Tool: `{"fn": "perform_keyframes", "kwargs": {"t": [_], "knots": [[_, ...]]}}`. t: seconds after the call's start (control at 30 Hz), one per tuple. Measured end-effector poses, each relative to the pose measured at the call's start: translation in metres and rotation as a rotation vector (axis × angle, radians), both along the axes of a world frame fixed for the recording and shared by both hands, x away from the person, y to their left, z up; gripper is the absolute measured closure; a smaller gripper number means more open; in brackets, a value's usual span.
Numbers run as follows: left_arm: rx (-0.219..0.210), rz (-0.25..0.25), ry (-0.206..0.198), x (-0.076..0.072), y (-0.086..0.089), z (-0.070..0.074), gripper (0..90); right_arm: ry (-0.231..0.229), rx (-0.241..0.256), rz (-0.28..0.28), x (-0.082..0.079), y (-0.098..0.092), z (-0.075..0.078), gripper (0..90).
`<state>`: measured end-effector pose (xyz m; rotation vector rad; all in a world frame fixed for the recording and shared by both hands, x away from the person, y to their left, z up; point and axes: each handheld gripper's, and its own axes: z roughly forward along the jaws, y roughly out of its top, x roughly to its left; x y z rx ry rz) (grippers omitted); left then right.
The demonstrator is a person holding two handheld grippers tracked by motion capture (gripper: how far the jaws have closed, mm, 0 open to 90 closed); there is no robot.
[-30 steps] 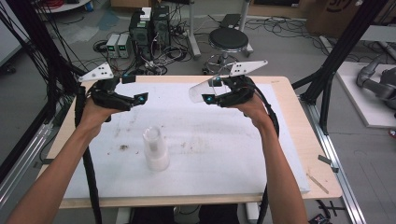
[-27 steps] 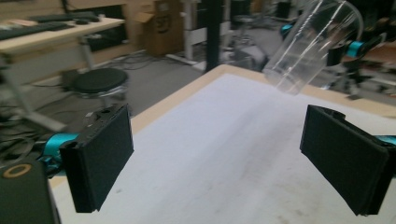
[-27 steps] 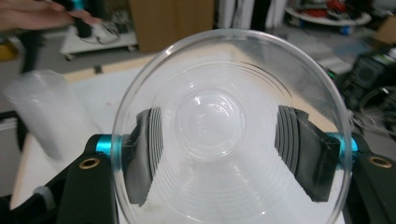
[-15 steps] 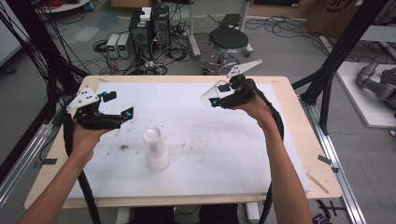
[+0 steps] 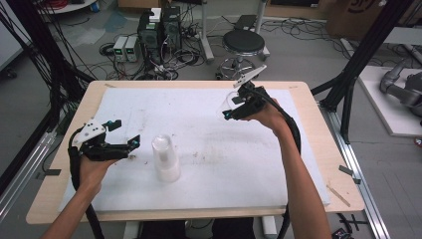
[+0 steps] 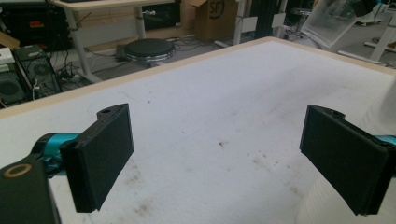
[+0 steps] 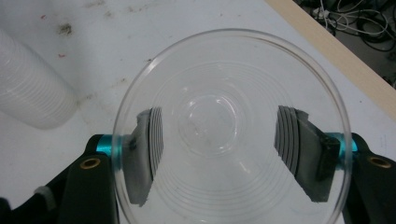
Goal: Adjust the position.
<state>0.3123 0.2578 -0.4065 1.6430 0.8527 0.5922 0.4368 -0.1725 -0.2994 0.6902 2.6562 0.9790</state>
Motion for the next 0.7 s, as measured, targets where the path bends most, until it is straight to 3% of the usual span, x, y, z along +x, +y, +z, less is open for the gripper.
{"fn": "perform_keyframes", "kwargs": {"t": [0.33,0.5,0.7], "knots": [[0.010,0.003,0.033,-0.005,0.006,-0.029,9.6,0.016,-0.033,0.014,0.000,0.006,-0.004,33.2],[-0.009,0.019,0.040,-0.011,0.008,-0.041,9.6,0.024,-0.052,0.015,0.001,0.010,-0.007,33.3],[-0.021,0.025,0.032,-0.013,0.010,-0.043,9.6,0.029,-0.058,0.012,0.000,0.011,-0.007,33.3]]}}
